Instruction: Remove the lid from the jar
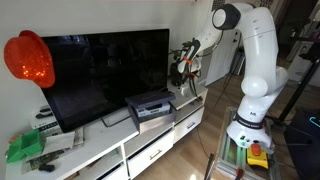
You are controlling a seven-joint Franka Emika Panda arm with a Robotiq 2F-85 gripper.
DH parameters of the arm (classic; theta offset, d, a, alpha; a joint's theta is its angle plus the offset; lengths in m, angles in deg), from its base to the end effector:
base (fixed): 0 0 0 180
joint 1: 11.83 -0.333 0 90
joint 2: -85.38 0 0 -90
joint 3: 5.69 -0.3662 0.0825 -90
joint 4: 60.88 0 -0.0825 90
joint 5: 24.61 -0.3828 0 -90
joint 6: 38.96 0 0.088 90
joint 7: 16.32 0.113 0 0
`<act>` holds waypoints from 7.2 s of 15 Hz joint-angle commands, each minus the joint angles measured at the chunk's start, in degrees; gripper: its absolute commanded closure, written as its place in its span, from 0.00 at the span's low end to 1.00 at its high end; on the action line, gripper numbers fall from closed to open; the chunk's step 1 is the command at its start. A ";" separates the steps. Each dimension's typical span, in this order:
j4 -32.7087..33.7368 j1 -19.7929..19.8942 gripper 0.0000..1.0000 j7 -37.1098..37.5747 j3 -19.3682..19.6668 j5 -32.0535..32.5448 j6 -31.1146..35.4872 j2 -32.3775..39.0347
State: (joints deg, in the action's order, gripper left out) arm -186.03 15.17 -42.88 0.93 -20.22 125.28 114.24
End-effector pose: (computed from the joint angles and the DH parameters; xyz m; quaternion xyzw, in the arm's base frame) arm 0.5010 -0.3260 0.2120 0.9950 -0.0159 0.0572 0.0803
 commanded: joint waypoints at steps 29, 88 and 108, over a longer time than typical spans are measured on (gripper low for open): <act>4.67 -4.36 0.69 3.33 4.47 5.23 -2.59 0.92; 4.76 -5.34 0.98 3.62 6.38 6.97 -3.14 1.01; -2.75 -1.08 0.98 -16.79 -4.24 -3.53 -6.30 3.48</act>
State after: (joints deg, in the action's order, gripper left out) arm -192.34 11.25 -56.60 -1.16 -21.88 116.17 112.67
